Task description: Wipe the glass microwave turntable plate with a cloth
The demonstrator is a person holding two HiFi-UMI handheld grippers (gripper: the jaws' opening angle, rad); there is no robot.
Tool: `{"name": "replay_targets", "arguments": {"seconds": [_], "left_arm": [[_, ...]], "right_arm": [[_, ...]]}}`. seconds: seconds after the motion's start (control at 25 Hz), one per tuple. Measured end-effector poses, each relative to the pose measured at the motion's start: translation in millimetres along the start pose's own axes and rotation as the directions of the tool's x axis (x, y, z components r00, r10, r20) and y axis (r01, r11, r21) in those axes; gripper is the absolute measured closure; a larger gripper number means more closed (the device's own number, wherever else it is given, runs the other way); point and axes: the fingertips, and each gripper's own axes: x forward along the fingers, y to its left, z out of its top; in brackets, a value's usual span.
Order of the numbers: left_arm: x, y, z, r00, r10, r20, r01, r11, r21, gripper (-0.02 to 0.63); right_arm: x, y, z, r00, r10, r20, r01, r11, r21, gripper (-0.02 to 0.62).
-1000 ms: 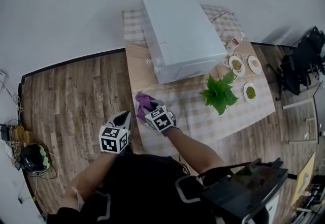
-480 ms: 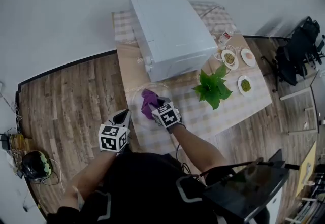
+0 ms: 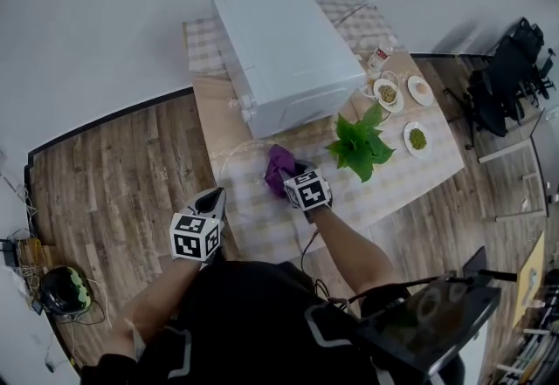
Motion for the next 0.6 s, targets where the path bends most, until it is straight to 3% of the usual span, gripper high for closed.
{"name": "replay_targets", "arguments": {"seconds": [0.4,0.6], "left_arm": [[1,-3,-4,1.000,-0.025,0.001,0.025,1.000,-0.013,0.597],[0,4,-6,1.000,-0.008,0.003,0.008,0.999,-0.032,0.597]], "right_arm": [[-20,-19,-4,0.995,-0.095,0.003,0.095,0.995,-0.002,0.492],[-32,26,22,0.997,-0.014,0.070,0.018,0.998,-0.063,0.492]]}}
